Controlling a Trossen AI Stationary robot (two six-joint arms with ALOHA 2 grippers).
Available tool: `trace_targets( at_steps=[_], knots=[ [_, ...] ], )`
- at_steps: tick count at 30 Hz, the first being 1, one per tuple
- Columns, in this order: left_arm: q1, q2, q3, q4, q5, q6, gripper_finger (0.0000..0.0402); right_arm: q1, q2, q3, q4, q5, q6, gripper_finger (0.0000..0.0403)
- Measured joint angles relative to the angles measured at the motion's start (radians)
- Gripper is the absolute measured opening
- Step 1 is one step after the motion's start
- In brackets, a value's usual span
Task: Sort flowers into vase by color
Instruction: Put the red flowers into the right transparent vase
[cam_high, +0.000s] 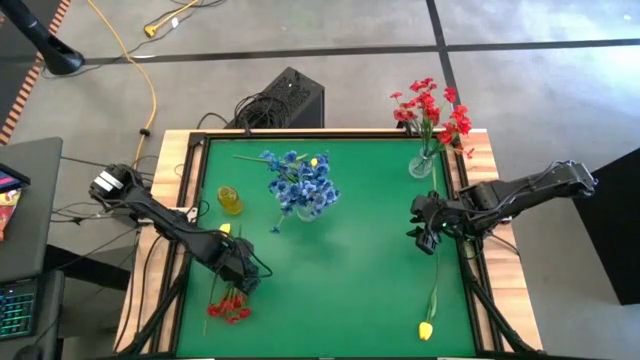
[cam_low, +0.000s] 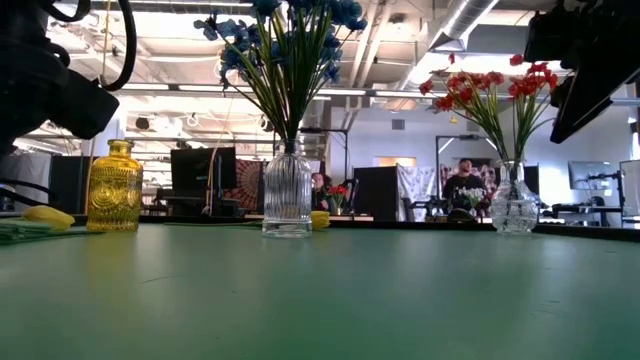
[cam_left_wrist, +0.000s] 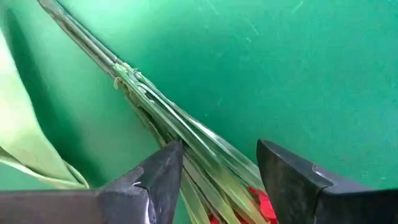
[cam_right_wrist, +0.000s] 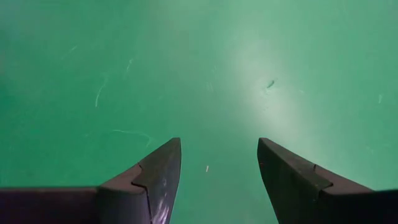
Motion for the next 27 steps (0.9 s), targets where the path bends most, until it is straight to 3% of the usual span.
trace_targets(
  at_steps=[5,14,23,27],
  knots=[
    [0.000,0.005,0.000,0.001,-0.005,0.006,0.0149,0.003,0.000,0.000,0.001,0.002,0.017,0.0240],
    [-0.002,-0.004,0.000,0.069,-0.028,0.065,0.0011,0.004,0.000,0.000,0.007,0.001,0.024,0.0240],
    [0.004,-0.119,0.000,0.299,-0.096,0.190,0.0001,0.084,0.000,0.000,0.166,-0.002,-0.058,0.0240],
    [0.004,-0.180,0.001,0.278,-0.156,0.173,0.0000,0.134,0.000,0.000,0.259,-0.002,-0.088,0.0240]
  ],
)
